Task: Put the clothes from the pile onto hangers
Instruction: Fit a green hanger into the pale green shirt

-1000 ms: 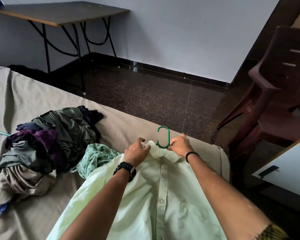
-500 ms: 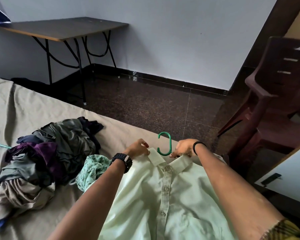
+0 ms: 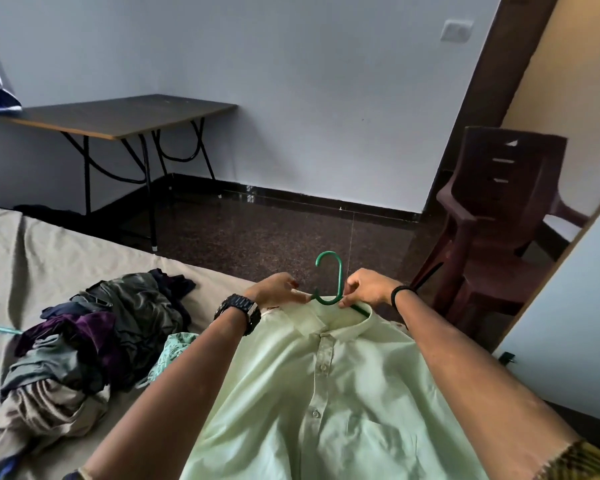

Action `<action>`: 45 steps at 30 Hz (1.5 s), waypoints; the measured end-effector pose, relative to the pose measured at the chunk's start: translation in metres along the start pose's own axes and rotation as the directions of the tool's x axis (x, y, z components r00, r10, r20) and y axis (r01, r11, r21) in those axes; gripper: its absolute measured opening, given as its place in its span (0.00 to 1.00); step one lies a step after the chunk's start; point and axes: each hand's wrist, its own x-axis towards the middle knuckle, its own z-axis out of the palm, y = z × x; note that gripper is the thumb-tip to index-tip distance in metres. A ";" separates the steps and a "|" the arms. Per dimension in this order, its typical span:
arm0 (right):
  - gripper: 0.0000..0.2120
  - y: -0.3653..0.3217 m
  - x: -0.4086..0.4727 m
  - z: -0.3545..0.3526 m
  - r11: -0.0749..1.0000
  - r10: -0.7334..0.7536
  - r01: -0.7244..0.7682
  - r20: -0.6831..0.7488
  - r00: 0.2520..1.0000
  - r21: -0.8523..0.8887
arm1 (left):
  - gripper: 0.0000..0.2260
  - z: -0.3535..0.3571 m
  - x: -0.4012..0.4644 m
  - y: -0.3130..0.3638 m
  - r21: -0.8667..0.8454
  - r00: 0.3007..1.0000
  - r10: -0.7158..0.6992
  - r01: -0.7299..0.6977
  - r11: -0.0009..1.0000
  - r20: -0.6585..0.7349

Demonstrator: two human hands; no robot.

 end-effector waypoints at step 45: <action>0.09 -0.060 -0.288 -0.274 0.867 -0.389 0.478 -0.789 0.476 -0.139 | 0.05 -0.144 -0.152 0.317 0.032 0.601 0.715 -0.757 0.653 -0.357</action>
